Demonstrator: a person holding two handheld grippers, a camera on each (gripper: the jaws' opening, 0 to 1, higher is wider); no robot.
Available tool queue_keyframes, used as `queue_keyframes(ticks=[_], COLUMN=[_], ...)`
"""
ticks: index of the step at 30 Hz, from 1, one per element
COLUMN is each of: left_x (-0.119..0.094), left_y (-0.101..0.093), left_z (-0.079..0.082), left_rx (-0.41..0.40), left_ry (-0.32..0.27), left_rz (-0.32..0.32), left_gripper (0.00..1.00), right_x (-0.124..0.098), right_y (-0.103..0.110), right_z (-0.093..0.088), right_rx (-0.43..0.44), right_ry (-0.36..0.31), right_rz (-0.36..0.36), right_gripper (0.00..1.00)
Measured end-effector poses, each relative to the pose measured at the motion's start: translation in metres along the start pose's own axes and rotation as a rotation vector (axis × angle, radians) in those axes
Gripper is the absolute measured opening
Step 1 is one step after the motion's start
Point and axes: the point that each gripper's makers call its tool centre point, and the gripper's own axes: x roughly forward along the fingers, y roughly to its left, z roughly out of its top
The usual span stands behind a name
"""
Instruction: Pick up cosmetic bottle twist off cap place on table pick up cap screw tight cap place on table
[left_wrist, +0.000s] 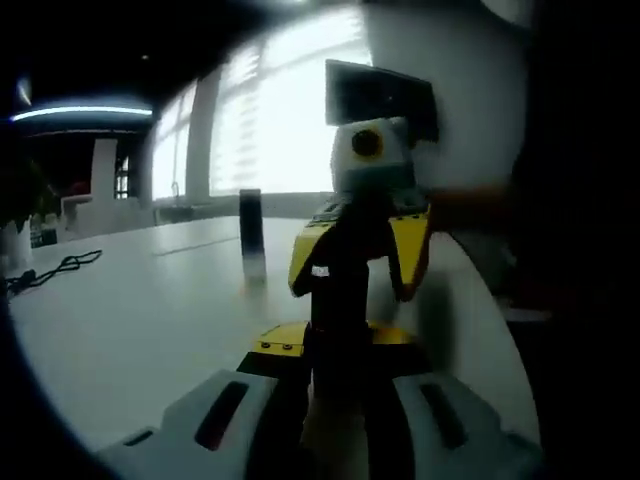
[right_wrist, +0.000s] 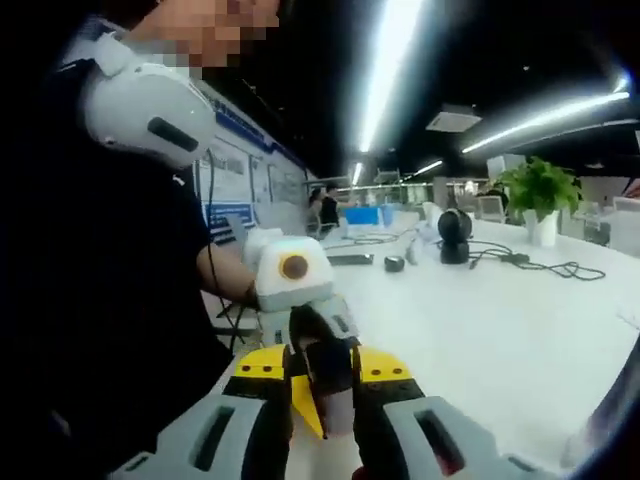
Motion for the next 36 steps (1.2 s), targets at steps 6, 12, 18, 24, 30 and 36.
queue_keyframes(ticks=[6,12,18,24,30,36], left_x=[0.000,0.000,0.001,0.001,0.001,0.000], left_y=[-0.001,0.002,0.005,0.008,0.011,0.016], left_z=[0.000,0.001,0.001,0.001,0.001,0.001], left_rx=[0.001,0.002,0.005,0.011,0.009,0.007], left_ry=[-0.001,0.000,0.003,0.005,0.009,0.011], left_rz=[-0.006,0.009,0.023,0.043,0.064,0.098], left_gripper=[0.09,0.09,0.09,0.09,0.09,0.09], right_x=[-0.001,-0.003,-0.001,-0.002,-0.001,-0.002], right_y=[-0.004,-0.007,-0.006,-0.009,-0.010,-0.016], right_z=[-0.002,-0.002,0.000,0.000,0.001,0.002], right_rx=[-0.013,-0.016,-0.022,0.004,0.001,0.001], right_ry=[0.011,-0.016,-0.023,-0.043,-0.059,-0.072], right_rz=[0.011,-0.002,-0.062,-0.153,-0.251,-0.384], right_gripper=[0.11,0.10,0.09,0.09,0.08,0.08])
